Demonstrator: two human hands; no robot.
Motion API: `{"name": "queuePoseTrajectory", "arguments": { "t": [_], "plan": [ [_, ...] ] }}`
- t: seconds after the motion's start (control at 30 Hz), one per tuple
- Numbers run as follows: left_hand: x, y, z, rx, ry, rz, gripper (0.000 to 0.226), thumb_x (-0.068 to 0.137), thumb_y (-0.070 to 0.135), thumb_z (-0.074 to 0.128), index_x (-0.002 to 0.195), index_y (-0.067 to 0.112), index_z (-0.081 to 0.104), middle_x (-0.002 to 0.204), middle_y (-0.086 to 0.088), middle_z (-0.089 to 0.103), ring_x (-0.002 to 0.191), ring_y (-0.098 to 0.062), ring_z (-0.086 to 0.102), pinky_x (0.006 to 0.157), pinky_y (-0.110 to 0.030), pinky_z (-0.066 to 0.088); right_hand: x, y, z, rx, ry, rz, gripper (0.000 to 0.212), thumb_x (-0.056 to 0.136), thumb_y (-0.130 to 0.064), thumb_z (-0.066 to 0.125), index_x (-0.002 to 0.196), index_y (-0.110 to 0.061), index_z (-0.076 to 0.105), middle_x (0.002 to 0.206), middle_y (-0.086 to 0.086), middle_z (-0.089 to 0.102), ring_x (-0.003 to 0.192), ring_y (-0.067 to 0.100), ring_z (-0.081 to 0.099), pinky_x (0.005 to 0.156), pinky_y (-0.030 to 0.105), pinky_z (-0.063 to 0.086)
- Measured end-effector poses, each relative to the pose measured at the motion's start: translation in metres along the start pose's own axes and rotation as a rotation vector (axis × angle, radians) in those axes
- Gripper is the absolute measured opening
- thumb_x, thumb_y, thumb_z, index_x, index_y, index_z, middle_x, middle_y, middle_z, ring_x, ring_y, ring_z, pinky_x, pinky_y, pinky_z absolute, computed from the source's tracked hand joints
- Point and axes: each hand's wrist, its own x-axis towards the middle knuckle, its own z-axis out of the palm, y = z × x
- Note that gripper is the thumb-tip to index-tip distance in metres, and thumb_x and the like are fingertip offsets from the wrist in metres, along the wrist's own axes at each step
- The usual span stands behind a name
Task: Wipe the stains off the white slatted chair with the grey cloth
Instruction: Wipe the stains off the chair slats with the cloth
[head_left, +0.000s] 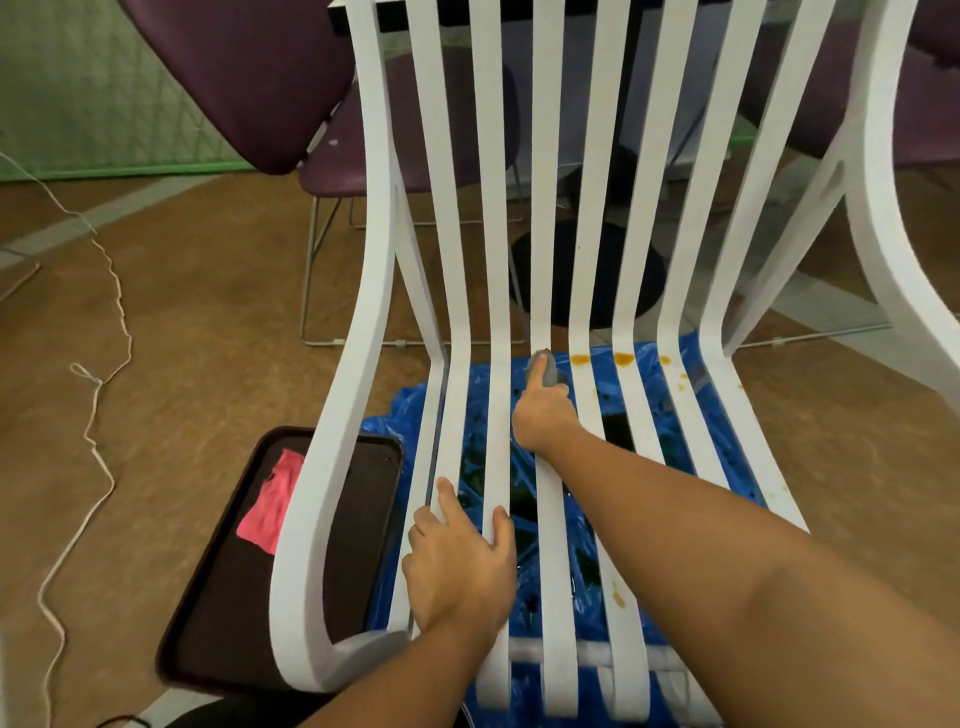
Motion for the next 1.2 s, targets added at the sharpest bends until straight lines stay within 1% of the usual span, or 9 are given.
{"name": "queuePoseTrajectory", "arguments": {
  "t": [0.07,0.23,0.47,0.57,0.7,0.9,1.03,1.1,1.2],
  "plan": [
    [0.000,0.000,0.000,0.004,-0.002,0.000,0.078,0.095,0.067,0.031,0.157,0.023,0.016,0.134,-0.008,0.048,0.118,-0.023,0.051,0.094,-0.039,0.047,0.006,-0.003,-0.005,0.007,-0.027,0.017,0.098,0.096,-0.018,0.055,0.155,-0.011,-0.024,0.159,0.032,0.011,0.130,0.046,0.045,0.097,0.049,0.048],
    [0.000,0.001,0.000,0.005,0.002,0.003,0.077,0.095,0.066,0.033,0.157,0.023,0.018,0.133,-0.009,0.049,0.117,-0.023,0.052,0.092,-0.039,0.047,0.004,-0.003,-0.006,0.086,0.005,0.047,0.095,0.098,-0.017,0.054,0.156,-0.017,-0.022,0.154,0.033,0.019,0.126,0.042,0.048,0.098,0.047,0.047],
    [-0.001,0.002,0.000,0.009,0.000,-0.004,0.078,0.095,0.066,0.032,0.158,0.023,0.017,0.134,-0.008,0.048,0.118,-0.022,0.052,0.093,-0.038,0.046,-0.015,0.010,0.013,0.230,0.129,-0.049,0.061,0.099,-0.011,0.031,0.156,-0.027,0.013,0.139,0.029,0.035,0.122,0.045,0.044,0.094,0.048,0.041],
    [0.000,0.002,-0.001,0.003,0.001,-0.003,0.078,0.095,0.066,0.032,0.158,0.024,0.016,0.134,-0.007,0.048,0.117,-0.021,0.051,0.093,-0.037,0.046,-0.007,0.008,0.008,0.168,0.102,-0.070,0.062,0.099,-0.011,0.031,0.156,-0.024,0.011,0.141,0.030,0.034,0.123,0.045,0.043,0.096,0.049,0.041],
    [-0.001,0.003,-0.002,0.007,-0.006,-0.004,0.077,0.096,0.066,0.031,0.158,0.024,0.015,0.135,-0.007,0.047,0.119,-0.021,0.051,0.094,-0.037,0.045,0.015,0.002,-0.001,0.060,0.037,-0.024,0.077,0.096,-0.010,0.045,0.159,-0.013,0.000,0.155,0.024,0.024,0.106,0.038,0.049,0.079,0.042,0.041],
    [0.000,0.003,-0.001,0.002,-0.008,-0.010,0.077,0.095,0.065,0.033,0.158,0.024,0.016,0.133,-0.007,0.048,0.117,-0.022,0.051,0.094,-0.038,0.045,0.016,-0.002,-0.007,0.077,0.007,0.023,0.083,0.096,-0.010,0.049,0.159,-0.017,-0.004,0.150,0.029,0.023,0.098,0.034,0.051,0.083,0.043,0.047],
    [0.001,0.002,0.001,0.009,-0.011,-0.005,0.077,0.095,0.065,0.032,0.157,0.024,0.016,0.134,-0.008,0.048,0.118,-0.022,0.051,0.094,-0.037,0.045,0.005,0.003,0.002,0.150,0.024,-0.004,0.073,0.098,-0.011,0.040,0.159,-0.019,0.001,0.145,0.028,0.030,0.106,0.039,0.050,0.087,0.044,0.045],
    [0.000,0.002,0.002,0.012,-0.004,-0.002,0.077,0.096,0.065,0.032,0.158,0.023,0.015,0.134,-0.008,0.048,0.118,-0.022,0.051,0.094,-0.037,0.045,0.010,0.002,0.000,0.086,0.037,-0.007,0.078,0.098,-0.013,0.047,0.159,-0.016,-0.002,0.144,0.029,0.030,0.098,0.034,0.052,0.084,0.041,0.047],
    [0.000,0.002,0.002,0.013,-0.002,0.008,0.077,0.096,0.066,0.031,0.158,0.024,0.014,0.134,-0.007,0.047,0.118,-0.021,0.051,0.094,-0.037,0.045,0.020,-0.005,-0.014,0.124,0.008,0.012,0.084,0.098,-0.012,0.049,0.159,-0.021,-0.008,0.140,0.031,0.029,0.105,0.037,0.056,0.091,0.043,0.050]
  ]
}}
